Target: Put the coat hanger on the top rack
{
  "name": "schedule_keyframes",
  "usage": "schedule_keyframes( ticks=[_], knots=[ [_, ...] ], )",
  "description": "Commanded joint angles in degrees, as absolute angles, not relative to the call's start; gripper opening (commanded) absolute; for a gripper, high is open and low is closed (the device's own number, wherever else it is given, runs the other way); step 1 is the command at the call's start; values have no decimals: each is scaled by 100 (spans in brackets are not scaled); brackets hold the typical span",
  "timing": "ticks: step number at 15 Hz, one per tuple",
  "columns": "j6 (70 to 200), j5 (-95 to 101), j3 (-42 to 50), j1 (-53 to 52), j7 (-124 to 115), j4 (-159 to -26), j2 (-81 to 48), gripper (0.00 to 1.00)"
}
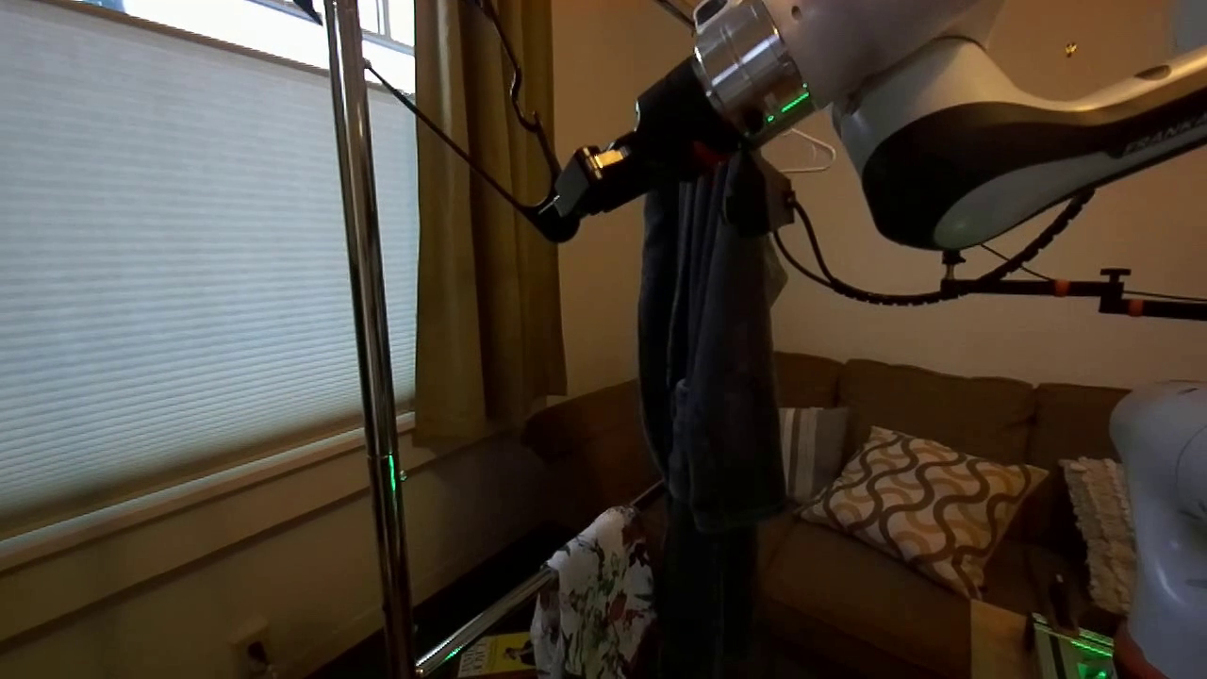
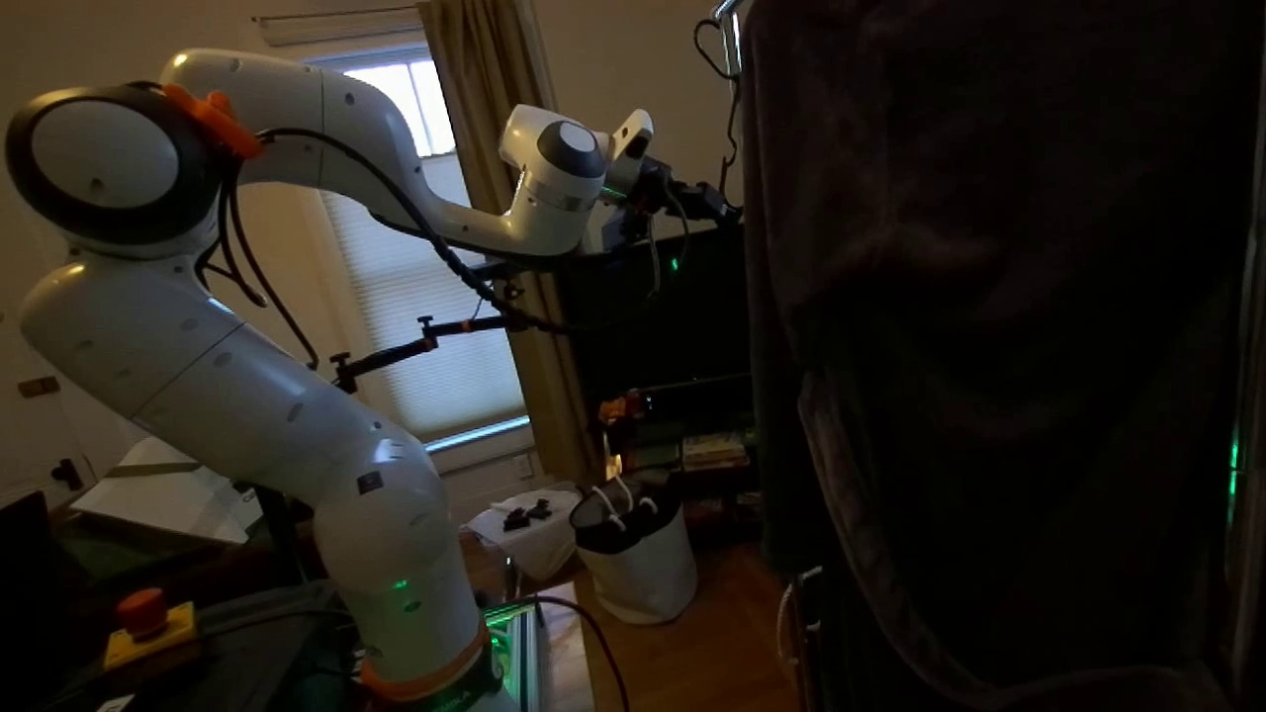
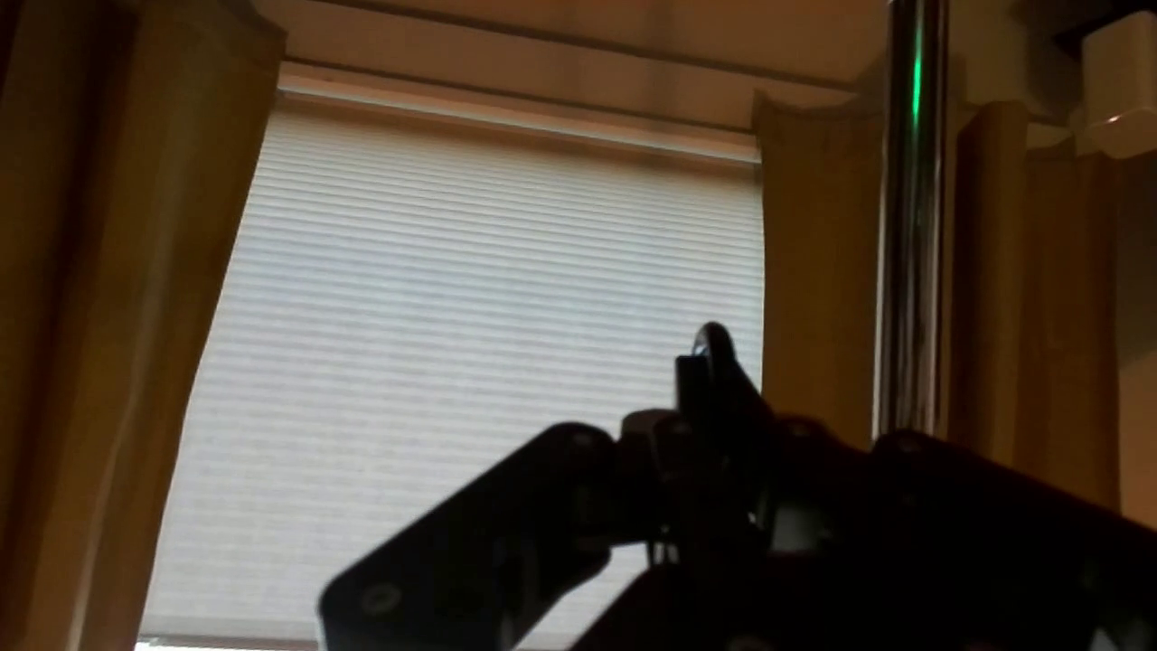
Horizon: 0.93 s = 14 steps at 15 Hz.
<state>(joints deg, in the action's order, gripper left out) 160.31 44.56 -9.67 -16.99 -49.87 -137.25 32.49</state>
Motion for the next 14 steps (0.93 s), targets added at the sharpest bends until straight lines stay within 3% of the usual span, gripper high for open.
schedule_keyframes(
  ticks=[1,14],
  knots=[
    [15931,4449,-964,-1563,-5117,-13521,3404,2],
    [15384,2062,-2335,-445,-3352,-12131,2726,2]
  ],
)
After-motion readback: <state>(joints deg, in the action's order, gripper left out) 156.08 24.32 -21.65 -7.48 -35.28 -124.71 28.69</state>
